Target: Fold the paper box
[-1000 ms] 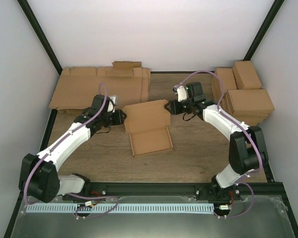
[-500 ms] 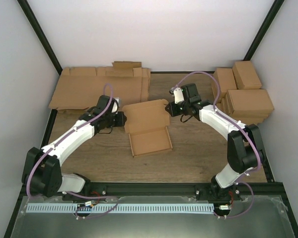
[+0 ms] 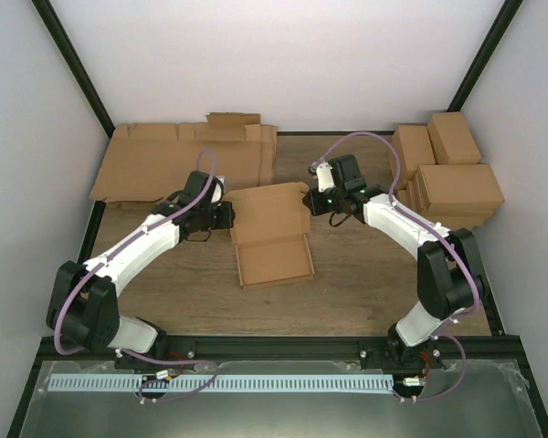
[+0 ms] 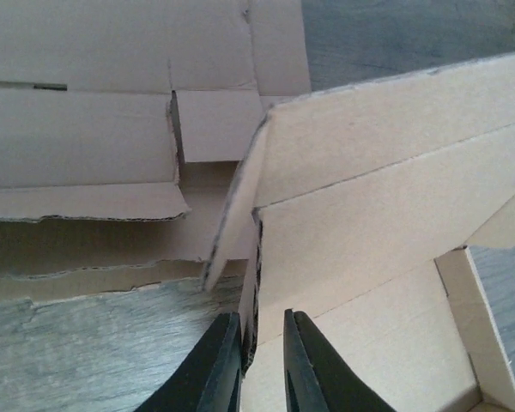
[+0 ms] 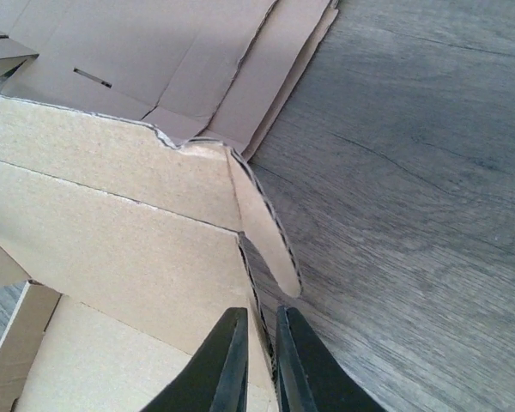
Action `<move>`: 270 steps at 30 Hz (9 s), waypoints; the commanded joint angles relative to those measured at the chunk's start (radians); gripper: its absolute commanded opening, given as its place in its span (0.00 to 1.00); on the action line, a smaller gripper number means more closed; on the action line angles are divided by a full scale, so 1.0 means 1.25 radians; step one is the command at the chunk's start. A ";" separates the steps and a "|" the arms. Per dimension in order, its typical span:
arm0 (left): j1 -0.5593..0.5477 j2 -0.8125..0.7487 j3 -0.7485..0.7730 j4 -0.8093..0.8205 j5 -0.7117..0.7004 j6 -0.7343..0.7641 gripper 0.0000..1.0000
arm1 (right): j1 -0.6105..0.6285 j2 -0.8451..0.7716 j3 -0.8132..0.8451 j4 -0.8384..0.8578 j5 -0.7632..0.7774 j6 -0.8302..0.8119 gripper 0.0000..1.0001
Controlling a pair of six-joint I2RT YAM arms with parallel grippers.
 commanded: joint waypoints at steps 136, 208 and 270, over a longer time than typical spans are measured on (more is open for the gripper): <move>-0.504 0.085 0.261 -0.285 -0.334 0.335 0.04 | 0.223 -0.593 -0.558 0.080 0.183 0.398 0.76; -0.297 -0.143 -0.083 0.078 -0.256 -0.061 0.52 | -0.089 -0.323 -0.436 0.419 -0.015 -0.039 0.33; -0.346 -0.025 -0.212 0.312 -0.311 -0.361 0.07 | 0.151 -0.387 -0.702 0.575 0.300 0.338 0.01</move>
